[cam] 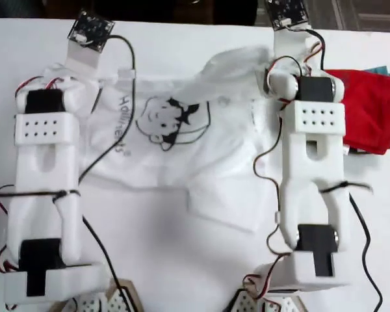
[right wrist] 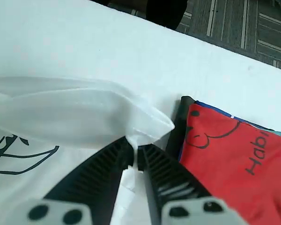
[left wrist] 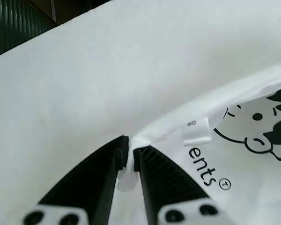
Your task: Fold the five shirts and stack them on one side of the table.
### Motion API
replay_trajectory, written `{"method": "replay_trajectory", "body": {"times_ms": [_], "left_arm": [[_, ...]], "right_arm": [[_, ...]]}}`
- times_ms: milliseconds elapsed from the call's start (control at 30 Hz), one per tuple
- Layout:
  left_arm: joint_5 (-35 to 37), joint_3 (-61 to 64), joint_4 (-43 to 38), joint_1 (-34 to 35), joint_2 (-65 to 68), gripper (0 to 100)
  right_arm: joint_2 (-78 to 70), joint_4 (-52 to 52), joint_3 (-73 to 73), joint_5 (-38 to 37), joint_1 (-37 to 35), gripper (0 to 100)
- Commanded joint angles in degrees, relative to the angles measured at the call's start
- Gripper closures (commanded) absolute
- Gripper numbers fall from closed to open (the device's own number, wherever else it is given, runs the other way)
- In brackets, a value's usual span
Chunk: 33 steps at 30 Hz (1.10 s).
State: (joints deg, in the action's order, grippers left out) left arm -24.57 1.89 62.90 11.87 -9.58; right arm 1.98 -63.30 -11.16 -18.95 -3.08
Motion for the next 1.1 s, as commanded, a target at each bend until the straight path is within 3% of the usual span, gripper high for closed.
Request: {"method": "replay_trajectory", "body": {"times_ms": [0, 200, 400, 733, 1067], "left_arm": [[0.6, -8.0, 9.1, 0.6, -7.4, 97], [0.4, -14.7, 20.0, 0.6, -17.0, 97], [0.5, -15.4, 25.7, 0.6, -26.9, 97], [0.4, -15.1, 31.5, 0.6, -44.0, 97], [0.5, -15.1, 35.1, 0.6, -52.5, 97]], "right_arm": [[10.5, -2.6, -0.7, 0.4, 0.0, 98.0], [25.1, -5.9, -0.7, 0.3, 0.2, 98.0], [39.0, -11.4, -0.7, 0.3, 0.2, 98.0], [60.0, -18.2, -0.7, 0.3, 0.2, 98.0], [73.0, -19.9, -0.7, 0.3, 0.3, 98.0]]}}
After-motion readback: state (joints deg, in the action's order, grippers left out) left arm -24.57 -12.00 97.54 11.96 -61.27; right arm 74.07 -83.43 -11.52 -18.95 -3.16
